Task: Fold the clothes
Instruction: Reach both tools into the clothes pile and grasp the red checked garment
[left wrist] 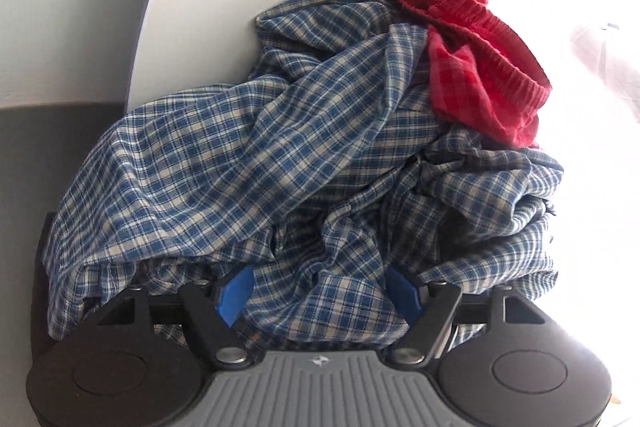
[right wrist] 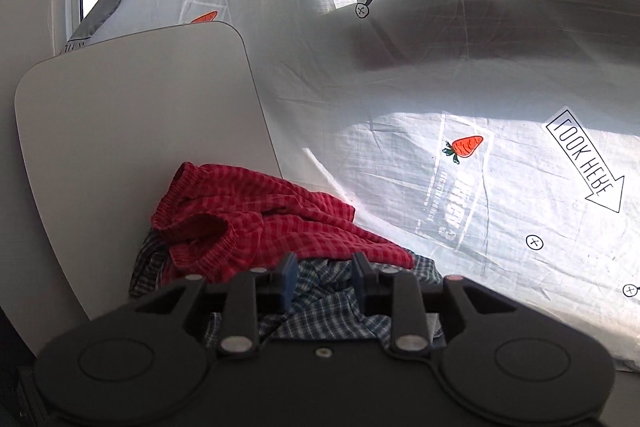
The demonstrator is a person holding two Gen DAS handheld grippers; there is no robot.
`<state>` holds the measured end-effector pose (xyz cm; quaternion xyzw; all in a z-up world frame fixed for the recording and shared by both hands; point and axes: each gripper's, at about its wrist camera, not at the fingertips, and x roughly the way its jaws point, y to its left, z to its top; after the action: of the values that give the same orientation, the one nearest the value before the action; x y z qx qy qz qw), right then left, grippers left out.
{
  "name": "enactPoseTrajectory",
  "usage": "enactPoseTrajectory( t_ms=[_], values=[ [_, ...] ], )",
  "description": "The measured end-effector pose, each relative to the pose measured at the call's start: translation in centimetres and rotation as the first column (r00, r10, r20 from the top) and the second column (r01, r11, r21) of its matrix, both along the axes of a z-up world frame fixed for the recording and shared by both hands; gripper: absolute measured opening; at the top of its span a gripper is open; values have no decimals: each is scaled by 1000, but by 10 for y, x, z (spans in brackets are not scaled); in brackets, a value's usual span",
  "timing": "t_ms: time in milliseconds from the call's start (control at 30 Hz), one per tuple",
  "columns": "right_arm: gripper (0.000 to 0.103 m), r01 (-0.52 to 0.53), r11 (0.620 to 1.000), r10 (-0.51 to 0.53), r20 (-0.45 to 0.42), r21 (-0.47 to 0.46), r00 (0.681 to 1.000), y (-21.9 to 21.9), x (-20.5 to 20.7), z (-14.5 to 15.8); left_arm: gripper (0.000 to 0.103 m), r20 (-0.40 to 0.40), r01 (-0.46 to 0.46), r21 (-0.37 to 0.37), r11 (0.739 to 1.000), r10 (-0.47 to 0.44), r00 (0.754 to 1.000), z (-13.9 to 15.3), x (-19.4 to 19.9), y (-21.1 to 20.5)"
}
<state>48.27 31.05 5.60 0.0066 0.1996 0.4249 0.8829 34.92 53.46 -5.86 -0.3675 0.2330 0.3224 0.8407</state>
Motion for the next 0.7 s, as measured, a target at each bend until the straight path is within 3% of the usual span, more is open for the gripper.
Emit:
enactPoseTrajectory(
  t_ms=[33,200,367,567,633,667,700],
  values=[
    [35,-15,1000,15,-4,0,1000,9,-1,-1,76,-8,2,-13,1000,-2,1000,-2,2,5],
    [45,-72,997,72,-23,-20,997,62,2,-11,82,-93,74,58,996,-68,993,-17,22,8],
    [53,-128,991,127,-24,-50,992,108,9,-22,93,-91,76,57,995,-71,993,-36,32,17],
    [57,-124,985,122,-25,-120,992,138,23,-41,102,-80,95,44,994,-92,993,-49,38,32],
    [50,-116,981,116,-10,-154,993,145,27,-47,103,-64,108,34,994,-106,992,-53,34,40],
    [35,-104,979,109,16,-175,994,144,25,-49,103,-60,111,33,993,-109,992,-54,33,42],
    [12,-88,977,98,44,-195,994,143,22,-51,103,-56,114,33,993,-112,992,-56,32,44]
  ],
)
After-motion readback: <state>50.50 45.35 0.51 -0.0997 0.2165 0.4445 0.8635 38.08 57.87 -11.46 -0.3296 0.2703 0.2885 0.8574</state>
